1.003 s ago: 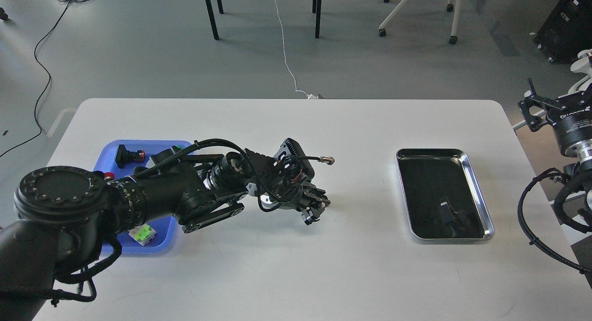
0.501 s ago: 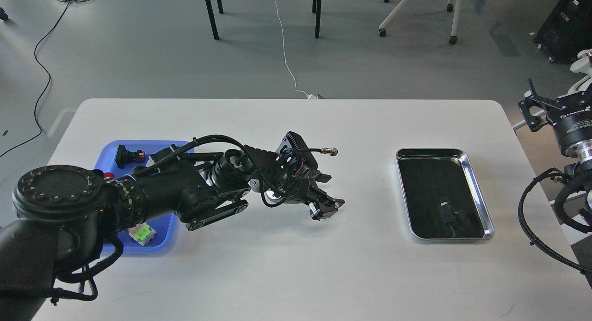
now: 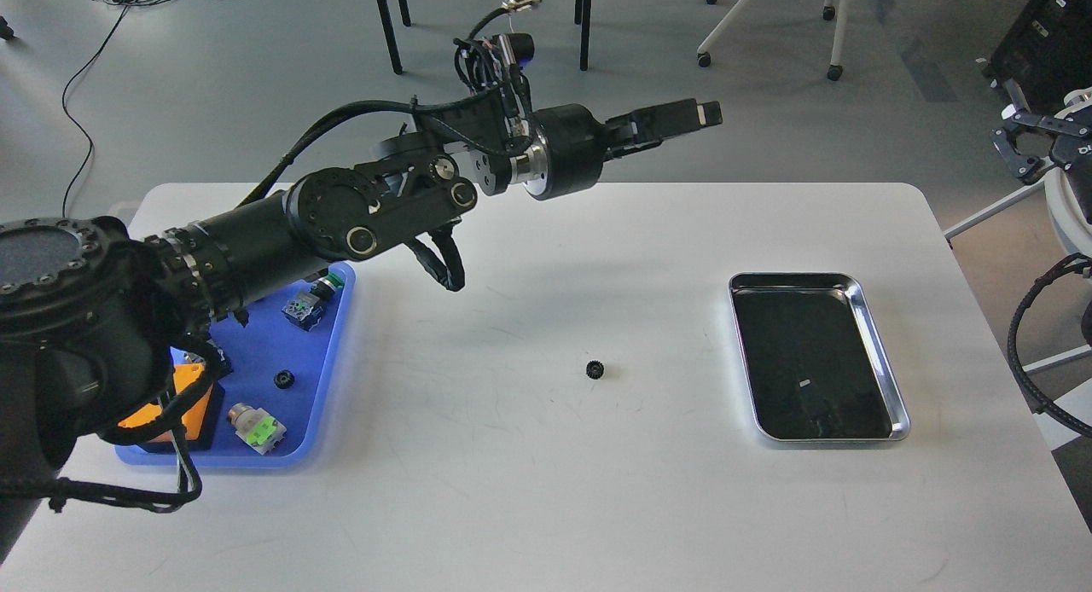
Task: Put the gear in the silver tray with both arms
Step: 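Open the left gripper to set the gear on the table, then retract the left arm and swing the right gripper toward the gear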
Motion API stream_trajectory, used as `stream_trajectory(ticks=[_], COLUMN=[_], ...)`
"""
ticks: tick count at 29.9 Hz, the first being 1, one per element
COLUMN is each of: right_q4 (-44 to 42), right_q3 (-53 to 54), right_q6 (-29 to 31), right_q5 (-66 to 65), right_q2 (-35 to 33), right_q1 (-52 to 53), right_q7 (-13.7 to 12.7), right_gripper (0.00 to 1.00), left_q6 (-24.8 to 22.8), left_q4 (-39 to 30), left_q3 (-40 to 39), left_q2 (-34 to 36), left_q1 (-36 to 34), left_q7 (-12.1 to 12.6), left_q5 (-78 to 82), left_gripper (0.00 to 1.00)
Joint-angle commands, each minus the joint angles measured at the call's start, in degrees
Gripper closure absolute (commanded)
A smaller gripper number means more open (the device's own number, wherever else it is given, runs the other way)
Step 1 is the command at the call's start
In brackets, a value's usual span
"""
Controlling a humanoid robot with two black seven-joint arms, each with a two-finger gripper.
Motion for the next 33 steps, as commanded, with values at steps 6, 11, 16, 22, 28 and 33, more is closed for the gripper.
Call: stream_trajectory(ticks=[6,11,16,22,28,33], right_q4=[0.1,-0.1,-0.1,0.1,0.0,-0.1], right_q3=[-27.6,-39.3,-44.9,-54.1,-61.4,-71.3], right_q6=[0.0,0.0,0.0,0.0,0.0,-1.4], right_q5=[-9.2,-17.7,-24.6,-37.3,-54.0,-64.9], right_q2=[-0.3,4.9,11.5,21.8,32.5,42.5], right_q1=[23.5,33.7,39.8,46.9,50.2,51.1], right_q7=[0.5,0.5,0.4,0.5,1.1,5.4], right_gripper=[0.01,0.01,0.01,0.01,0.01,0.01], left_q6=[-3.6,-6.5,-6.7,-8.5,-9.5,-9.9], left_q4=[0.0,0.6,0.9,0.9,0.3,-0.1], left_q3=[-15.0,-22.3,-27.2,-32.4,-36.2,-36.5], left_q2=[13.1,17.0,17.3,17.6,19.1,20.1], left_q1=[6.3,11.4,16.2,22.2,25.9,26.9], left_q7=[0.5,0.4,0.5,1.4,4.7,4.7], left_q5=[-26.9,-31.4,-35.2,-40.7,-41.5,-41.6], left_gripper=[0.02,0.02,0.02,0.02,0.02,0.02])
